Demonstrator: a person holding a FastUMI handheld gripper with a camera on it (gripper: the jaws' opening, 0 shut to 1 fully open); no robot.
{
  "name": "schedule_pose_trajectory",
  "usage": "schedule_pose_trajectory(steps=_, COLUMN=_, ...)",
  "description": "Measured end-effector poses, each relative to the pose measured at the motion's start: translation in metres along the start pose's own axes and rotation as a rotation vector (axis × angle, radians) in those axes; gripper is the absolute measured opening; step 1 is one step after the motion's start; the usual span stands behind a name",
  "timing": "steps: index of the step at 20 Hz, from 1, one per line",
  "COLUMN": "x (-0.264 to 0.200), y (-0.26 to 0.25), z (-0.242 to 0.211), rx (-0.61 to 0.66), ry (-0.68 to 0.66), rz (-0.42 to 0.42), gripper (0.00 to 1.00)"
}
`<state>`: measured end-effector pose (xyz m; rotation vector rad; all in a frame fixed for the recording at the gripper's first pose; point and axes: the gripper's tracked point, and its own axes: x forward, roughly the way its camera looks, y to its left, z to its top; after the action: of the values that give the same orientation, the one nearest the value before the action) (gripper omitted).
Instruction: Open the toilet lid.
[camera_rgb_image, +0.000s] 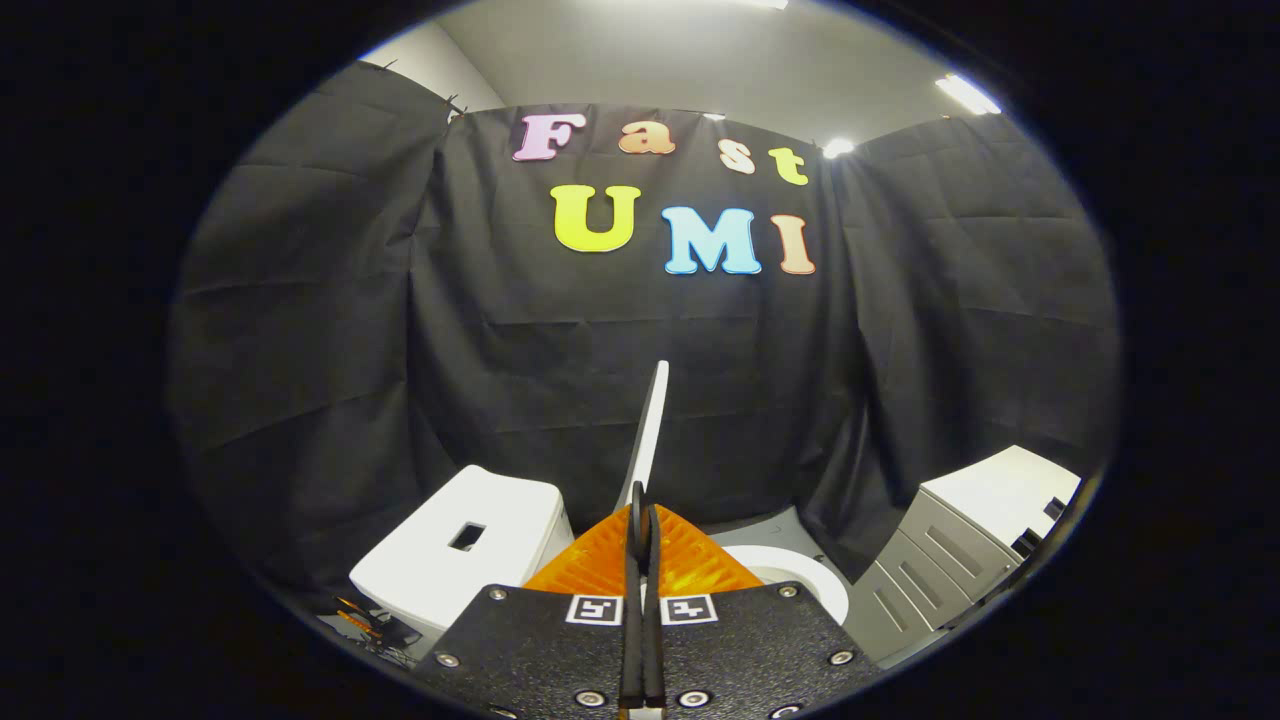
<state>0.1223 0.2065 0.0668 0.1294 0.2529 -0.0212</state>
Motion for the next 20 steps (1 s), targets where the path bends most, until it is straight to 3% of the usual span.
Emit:
schedule_pose_trajectory(steps=9, x=0.001, y=0.079, z=0.006, rx=-0.059, ry=-0.009, rz=0.137, gripper=0.0)
schedule_pose_trajectory(steps=20, x=0.0, y=0.134, z=0.0, rx=-0.097, ry=-0.009, rz=0.223, gripper=0.0)
